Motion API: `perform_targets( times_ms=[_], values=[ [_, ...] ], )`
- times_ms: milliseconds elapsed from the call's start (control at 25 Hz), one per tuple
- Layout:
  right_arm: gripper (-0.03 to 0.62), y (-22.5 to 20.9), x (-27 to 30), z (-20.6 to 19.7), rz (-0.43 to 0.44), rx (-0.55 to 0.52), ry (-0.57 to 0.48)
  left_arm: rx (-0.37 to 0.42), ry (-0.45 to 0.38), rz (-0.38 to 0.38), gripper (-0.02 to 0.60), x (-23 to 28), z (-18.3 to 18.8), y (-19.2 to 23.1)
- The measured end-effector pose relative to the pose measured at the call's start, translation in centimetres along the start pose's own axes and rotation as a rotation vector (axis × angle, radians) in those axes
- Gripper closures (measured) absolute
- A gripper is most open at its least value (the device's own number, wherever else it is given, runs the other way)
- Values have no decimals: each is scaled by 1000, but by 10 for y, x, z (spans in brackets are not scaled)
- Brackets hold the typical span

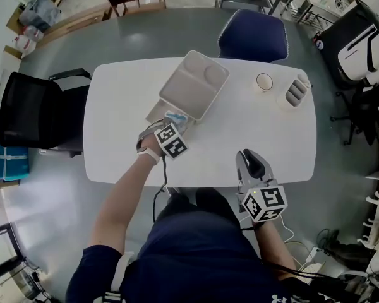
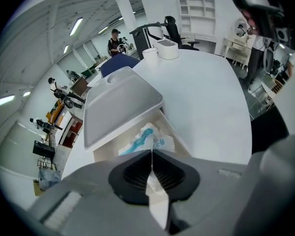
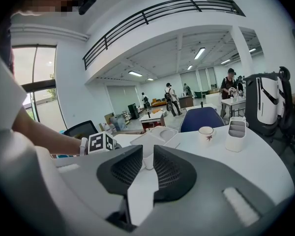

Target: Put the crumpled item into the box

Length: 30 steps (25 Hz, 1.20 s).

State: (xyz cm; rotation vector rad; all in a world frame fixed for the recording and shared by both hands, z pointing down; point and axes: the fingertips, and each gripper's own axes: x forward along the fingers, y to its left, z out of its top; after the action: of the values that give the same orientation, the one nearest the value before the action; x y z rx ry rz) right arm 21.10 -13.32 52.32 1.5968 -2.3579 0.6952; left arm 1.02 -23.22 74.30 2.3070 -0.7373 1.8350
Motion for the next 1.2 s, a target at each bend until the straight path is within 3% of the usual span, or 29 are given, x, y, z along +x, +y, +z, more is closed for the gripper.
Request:
perform_targets(
  times_ms=[240,480,600,960,1200],
  values=[
    [523,-1,0,-2,1,2,4,-19,-16,17,540,4,1,-1],
    [523,1,2,1,10,-3,1,-114,-68,26,384,-5,0,5],
    [523,4,3,4,18,-7,-4,-188,-105,5,346,-17,-4,5],
    [523,18,14,17,69,-37,-16,-469,-357,67,334,-105,-5,26],
    [523,47,32,40,112,-78,-55,-565,-517,131,334,-181,-20,45]
  ],
)
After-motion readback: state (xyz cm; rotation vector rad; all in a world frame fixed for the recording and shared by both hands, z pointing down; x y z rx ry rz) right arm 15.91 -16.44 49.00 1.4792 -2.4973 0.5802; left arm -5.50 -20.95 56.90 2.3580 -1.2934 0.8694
